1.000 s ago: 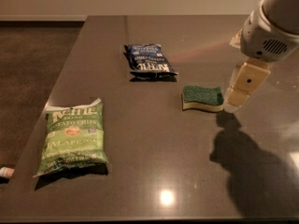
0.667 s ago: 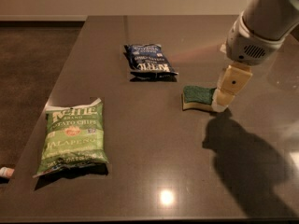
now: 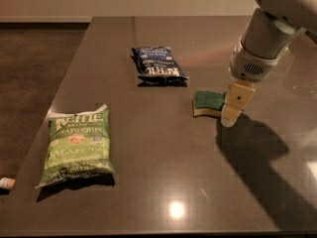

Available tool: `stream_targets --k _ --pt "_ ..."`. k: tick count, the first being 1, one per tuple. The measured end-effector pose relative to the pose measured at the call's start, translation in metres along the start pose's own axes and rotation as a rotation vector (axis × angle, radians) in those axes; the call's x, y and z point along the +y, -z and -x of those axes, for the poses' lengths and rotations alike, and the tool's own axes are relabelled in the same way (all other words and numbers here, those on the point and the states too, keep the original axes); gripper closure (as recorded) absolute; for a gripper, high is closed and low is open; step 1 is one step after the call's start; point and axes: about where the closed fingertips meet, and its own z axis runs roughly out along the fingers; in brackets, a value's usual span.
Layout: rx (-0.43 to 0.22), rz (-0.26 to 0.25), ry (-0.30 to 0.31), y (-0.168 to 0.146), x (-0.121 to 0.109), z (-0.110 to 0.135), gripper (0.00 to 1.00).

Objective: Pick sponge

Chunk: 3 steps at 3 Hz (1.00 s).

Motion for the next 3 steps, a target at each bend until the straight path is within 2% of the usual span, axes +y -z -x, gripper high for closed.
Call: stream_targets --k 1,2,3 --pt "-0.004 0.031 0.000 -0.022 -0.004 -0.002 0.00" --pt "0.000 0.071 0.020 -0.040 -0.007 0.003 0.18" --pt "0.011 0.102 0.030 -0.048 -0.010 0.007 0.41"
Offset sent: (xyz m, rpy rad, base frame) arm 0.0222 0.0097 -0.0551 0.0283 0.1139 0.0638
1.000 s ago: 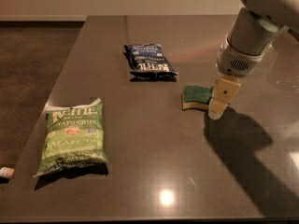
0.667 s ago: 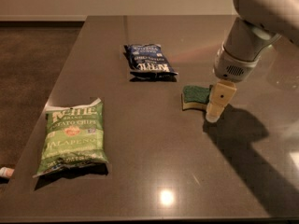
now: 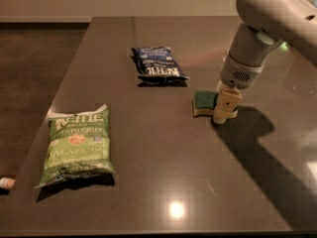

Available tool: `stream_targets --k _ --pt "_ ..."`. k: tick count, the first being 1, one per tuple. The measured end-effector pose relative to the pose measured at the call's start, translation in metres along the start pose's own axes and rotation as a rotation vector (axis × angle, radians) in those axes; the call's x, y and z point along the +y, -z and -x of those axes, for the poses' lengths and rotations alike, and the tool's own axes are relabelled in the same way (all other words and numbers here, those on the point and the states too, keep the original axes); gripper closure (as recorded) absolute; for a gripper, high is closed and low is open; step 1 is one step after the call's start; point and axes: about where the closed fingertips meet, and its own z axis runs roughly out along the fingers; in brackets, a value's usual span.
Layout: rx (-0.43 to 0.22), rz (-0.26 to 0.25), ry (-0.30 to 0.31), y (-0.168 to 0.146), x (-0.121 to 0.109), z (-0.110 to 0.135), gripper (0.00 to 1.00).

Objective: Pick sponge

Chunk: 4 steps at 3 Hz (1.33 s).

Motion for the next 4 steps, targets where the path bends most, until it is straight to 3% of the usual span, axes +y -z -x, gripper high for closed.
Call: stream_targets --k 2,3,4 --pt "0.001 -0.003 0.003 0.005 -0.001 0.002 0.87" --pt "-0.025 -0.074 0.033 0.052 0.000 0.021 1.00" --pt "-0.073 -0.139 0.063 0.106 0.000 0.043 1.00"
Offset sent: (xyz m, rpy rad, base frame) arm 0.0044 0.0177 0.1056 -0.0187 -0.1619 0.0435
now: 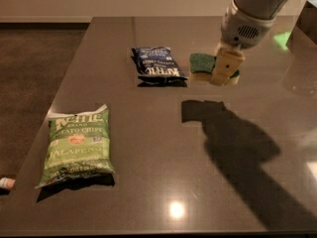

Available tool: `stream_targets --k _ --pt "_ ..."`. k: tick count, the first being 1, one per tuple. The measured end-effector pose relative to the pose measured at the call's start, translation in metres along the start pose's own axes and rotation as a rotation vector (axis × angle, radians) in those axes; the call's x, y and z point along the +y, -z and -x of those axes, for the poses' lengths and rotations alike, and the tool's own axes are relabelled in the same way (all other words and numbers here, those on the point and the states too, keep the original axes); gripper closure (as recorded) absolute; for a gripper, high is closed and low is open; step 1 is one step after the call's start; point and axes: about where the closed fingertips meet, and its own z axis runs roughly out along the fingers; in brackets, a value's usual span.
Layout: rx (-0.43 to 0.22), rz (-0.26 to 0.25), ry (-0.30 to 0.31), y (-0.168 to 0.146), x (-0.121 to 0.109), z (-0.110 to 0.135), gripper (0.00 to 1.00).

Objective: Pick sponge

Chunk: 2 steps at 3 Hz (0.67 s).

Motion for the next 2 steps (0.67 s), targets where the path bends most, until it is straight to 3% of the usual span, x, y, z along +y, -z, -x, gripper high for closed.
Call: stream_targets --k 1,2 --pt "-0.043 -0.039 0.017 0.0351 -0.0049 0.0149 1.00" --pt "-0.057 -0.056 0.019 0.0389 -0.0090 0.0193 1.00"
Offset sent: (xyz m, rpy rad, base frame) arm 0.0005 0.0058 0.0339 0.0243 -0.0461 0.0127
